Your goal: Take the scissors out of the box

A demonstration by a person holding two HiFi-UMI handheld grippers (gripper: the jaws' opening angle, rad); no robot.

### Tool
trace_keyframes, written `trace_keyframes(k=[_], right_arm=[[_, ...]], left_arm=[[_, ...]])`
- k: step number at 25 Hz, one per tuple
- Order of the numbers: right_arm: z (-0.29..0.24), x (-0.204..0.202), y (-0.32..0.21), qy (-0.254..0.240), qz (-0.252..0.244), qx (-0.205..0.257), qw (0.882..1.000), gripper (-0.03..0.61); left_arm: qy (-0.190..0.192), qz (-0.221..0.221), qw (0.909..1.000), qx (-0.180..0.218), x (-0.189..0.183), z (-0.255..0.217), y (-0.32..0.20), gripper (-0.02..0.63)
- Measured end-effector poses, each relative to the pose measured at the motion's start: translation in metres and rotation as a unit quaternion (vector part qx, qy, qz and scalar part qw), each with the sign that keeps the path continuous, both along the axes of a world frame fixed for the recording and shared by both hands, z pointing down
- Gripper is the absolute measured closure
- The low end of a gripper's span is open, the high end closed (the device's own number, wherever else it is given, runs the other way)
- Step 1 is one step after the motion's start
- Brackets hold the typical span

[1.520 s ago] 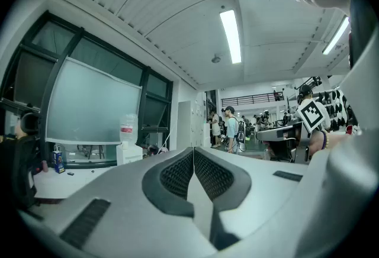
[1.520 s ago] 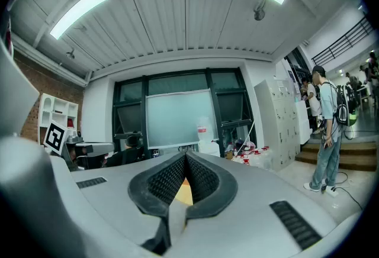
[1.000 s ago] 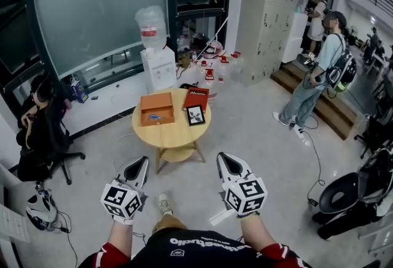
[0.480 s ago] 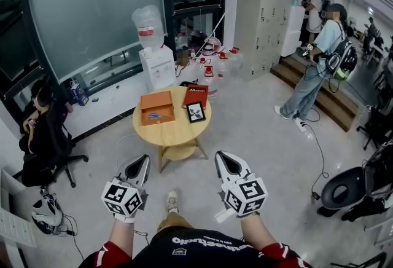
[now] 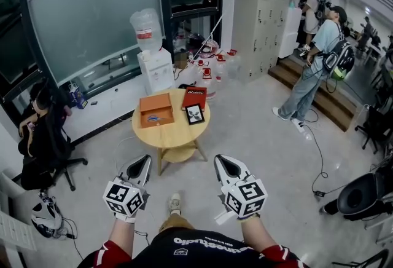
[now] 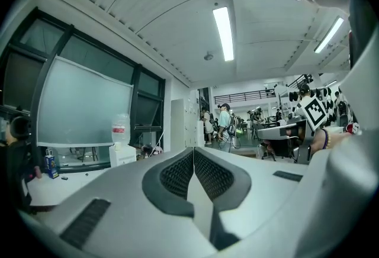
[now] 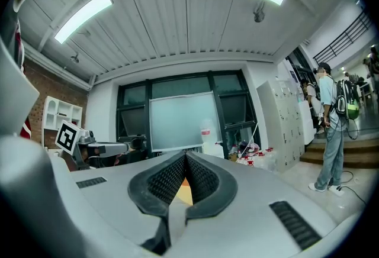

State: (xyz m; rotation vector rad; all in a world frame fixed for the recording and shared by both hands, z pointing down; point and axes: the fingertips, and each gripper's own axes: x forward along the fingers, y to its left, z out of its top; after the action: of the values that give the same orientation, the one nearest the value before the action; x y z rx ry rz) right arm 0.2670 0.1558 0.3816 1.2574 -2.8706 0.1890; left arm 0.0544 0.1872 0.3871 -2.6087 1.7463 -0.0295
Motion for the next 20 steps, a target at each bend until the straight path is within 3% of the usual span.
trace_keyframes(k=[20], right_arm=[[0.006, -0.033, -0.025, 0.01, -0.031, -0.014, 0.999, 0.551]], left_arm=[[0.007, -0.023, 0.9997, -0.01, -0.032, 0.015, -0.014, 0.592]])
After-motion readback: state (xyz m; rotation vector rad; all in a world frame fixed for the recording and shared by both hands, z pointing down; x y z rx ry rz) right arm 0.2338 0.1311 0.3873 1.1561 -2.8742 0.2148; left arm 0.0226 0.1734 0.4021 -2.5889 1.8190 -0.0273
